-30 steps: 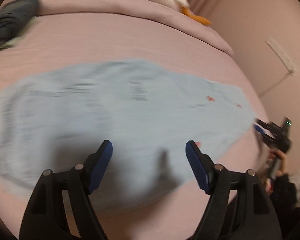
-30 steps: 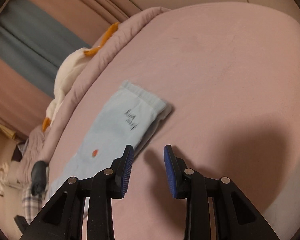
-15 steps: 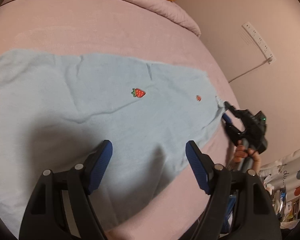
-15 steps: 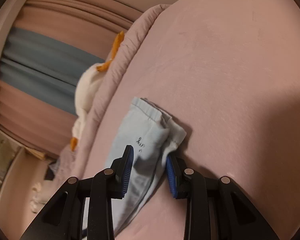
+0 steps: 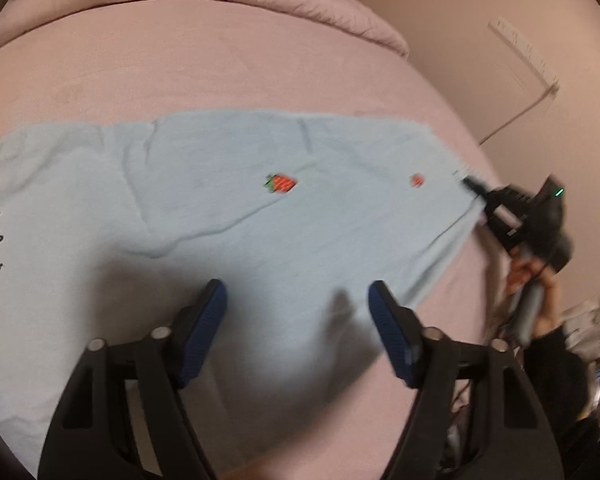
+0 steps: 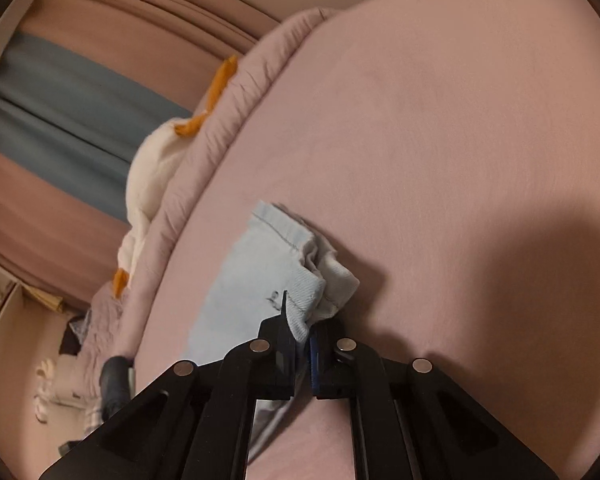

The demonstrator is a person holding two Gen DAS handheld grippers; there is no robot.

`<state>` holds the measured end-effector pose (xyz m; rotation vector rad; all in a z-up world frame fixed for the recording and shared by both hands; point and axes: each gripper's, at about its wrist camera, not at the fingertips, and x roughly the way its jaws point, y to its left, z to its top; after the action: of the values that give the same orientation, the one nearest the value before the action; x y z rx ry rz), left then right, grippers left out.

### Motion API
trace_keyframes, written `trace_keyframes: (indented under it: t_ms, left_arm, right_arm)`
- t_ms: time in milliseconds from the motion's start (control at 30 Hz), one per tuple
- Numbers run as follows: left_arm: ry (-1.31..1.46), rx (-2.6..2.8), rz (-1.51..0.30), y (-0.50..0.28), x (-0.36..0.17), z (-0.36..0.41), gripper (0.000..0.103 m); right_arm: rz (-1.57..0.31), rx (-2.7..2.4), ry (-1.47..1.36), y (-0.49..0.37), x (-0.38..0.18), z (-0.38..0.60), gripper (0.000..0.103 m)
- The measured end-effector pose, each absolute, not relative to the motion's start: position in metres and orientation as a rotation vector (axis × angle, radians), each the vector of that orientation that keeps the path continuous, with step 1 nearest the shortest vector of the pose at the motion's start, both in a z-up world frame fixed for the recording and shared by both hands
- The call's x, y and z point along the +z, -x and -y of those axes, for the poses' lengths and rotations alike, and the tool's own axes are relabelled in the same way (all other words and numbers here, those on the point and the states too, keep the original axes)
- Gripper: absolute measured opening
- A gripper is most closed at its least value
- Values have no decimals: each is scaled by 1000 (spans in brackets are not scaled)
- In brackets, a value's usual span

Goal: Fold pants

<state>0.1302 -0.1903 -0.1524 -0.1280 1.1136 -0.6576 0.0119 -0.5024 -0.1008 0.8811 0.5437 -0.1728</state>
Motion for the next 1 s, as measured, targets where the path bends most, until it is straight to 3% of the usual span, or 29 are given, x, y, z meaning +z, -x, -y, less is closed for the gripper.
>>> trace_keyframes:
  t_ms: [167, 333, 667, 1000]
  left_arm:
    - [117, -669, -1094, -130, -157, 186, 68]
    - [261, -686, -1141, -142, -151, 175, 70]
    - [646, -777, -1113, -152, -139, 139, 79]
    - [878, -845, -1165, -171, -163, 142, 81]
  right_arm:
    - [-615, -202, -922, -13, -129, 513, 1]
    - [-574, -174, -906, -6, -109, 510, 1]
    - [-498, -47, -250, -24, -14, 367, 2]
    - [-566, 136, 122, -35, -68, 231, 2]
